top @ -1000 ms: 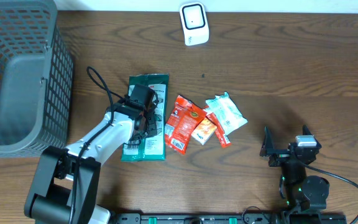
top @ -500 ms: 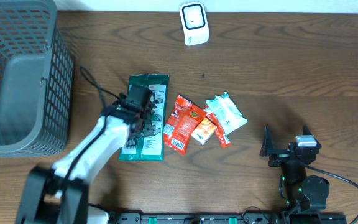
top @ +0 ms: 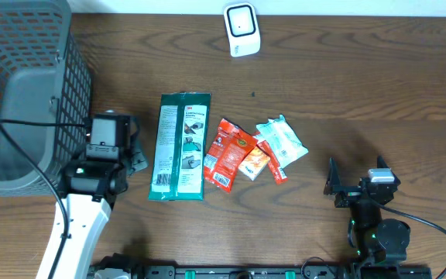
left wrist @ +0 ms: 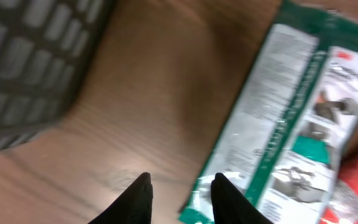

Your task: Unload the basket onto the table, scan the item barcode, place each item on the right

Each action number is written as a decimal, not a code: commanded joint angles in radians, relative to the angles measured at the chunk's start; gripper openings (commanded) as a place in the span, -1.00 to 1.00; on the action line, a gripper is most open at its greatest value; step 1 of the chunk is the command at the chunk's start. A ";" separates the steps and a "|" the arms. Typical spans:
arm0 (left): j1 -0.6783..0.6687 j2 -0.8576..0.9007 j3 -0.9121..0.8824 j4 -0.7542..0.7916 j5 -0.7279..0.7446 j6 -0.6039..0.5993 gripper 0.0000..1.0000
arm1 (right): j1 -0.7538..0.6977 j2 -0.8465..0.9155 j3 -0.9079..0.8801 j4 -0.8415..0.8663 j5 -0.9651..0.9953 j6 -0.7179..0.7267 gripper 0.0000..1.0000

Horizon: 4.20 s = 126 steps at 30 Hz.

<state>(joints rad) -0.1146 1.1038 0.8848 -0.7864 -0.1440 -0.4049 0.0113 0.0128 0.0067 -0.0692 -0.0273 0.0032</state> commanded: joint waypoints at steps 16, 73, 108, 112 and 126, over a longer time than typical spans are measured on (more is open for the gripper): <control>0.076 0.013 0.015 -0.021 0.100 0.123 0.20 | -0.011 -0.001 -0.001 -0.003 -0.004 -0.011 0.98; 0.076 0.013 0.015 -0.021 0.100 0.123 0.69 | -0.011 1.117 1.166 -0.856 -0.511 0.026 0.98; 0.076 0.013 0.015 -0.017 0.100 0.123 0.69 | 0.303 1.616 1.155 -0.814 -0.179 0.172 -0.55; 0.076 0.013 0.015 -0.017 0.100 0.123 0.69 | 0.305 1.634 1.155 -0.778 -0.180 0.254 -0.55; 0.076 0.013 0.015 -0.016 0.100 0.123 0.69 | 0.451 1.783 1.155 -0.708 -0.007 0.396 -0.57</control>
<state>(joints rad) -0.0418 1.1130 0.8852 -0.8040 -0.0498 -0.2871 0.4267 1.7706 1.1557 -0.7837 -0.0948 0.3313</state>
